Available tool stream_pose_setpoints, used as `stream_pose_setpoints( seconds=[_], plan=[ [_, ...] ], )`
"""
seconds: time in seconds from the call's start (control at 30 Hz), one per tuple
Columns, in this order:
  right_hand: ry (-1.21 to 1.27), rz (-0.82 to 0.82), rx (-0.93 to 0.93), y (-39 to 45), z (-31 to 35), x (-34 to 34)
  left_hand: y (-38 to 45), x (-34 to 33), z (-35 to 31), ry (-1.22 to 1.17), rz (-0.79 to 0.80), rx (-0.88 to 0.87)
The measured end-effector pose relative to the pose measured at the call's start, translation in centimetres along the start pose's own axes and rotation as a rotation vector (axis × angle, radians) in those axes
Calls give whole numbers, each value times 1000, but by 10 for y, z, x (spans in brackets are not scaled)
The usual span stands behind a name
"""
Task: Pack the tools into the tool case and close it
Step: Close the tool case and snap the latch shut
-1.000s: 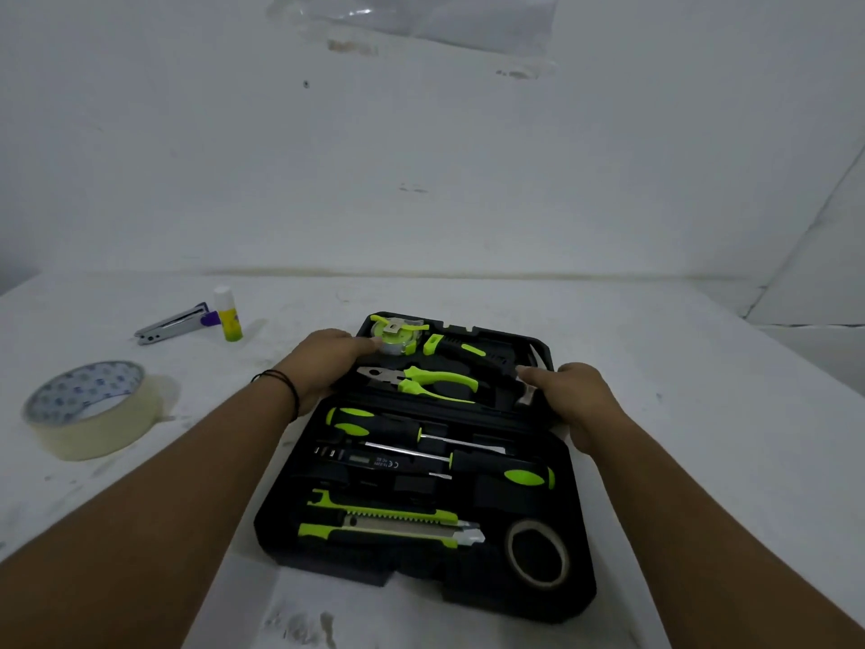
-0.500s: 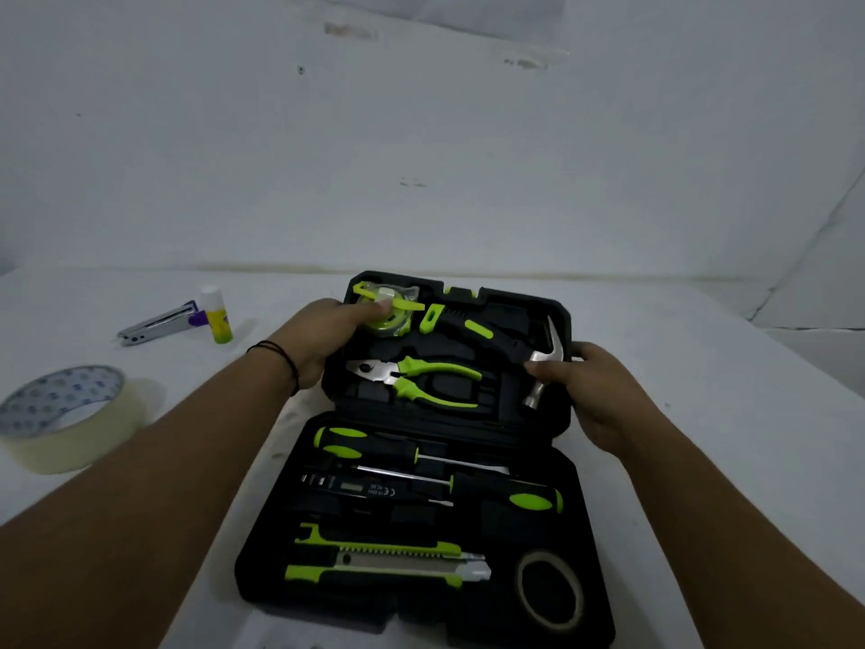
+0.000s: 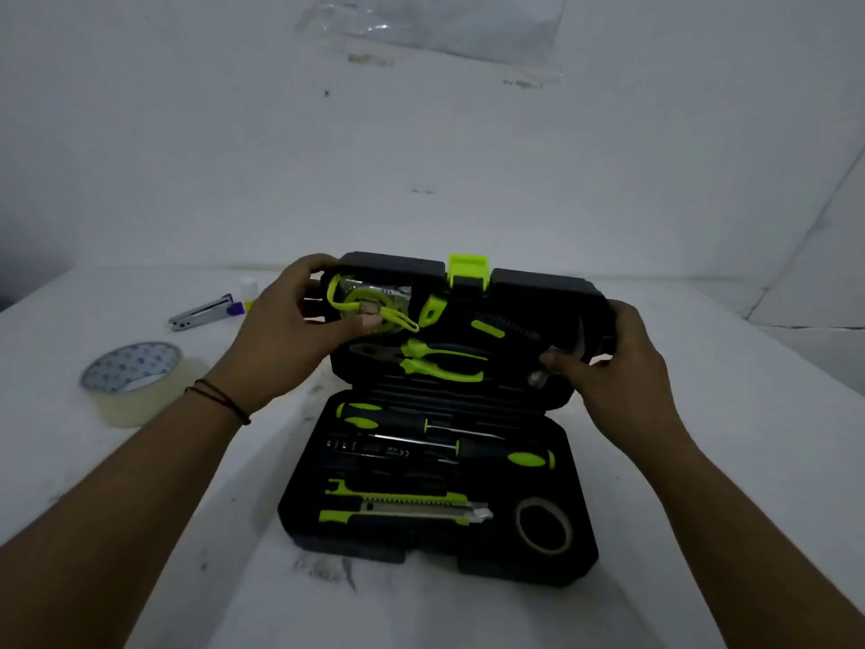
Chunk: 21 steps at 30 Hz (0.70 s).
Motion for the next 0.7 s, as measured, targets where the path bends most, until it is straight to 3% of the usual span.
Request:
stream_pose_setpoints(
  seconds=[0.2, 0.43, 0.7],
  plan=[
    [-102, -49, 140, -42, 9, 5, -53, 2, -10, 186, -100, -157],
    [-203, -47, 124, -85, 2, 1, -94, -3, -3, 538, -167, -256],
    [-179, 259, 155, -123, -3, 2, -122, -8, 11, 671, -100, -285]
  ],
)
Point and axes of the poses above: each hand's wrist, its own y-axis towards the middle knuckle, its own x-axis out of the back of the hand, z = x × y, the point moved 2 cm from there along y, towards the middle knuckle, and after that the axes turned 6 degrees about z, right-handed, at the moved point
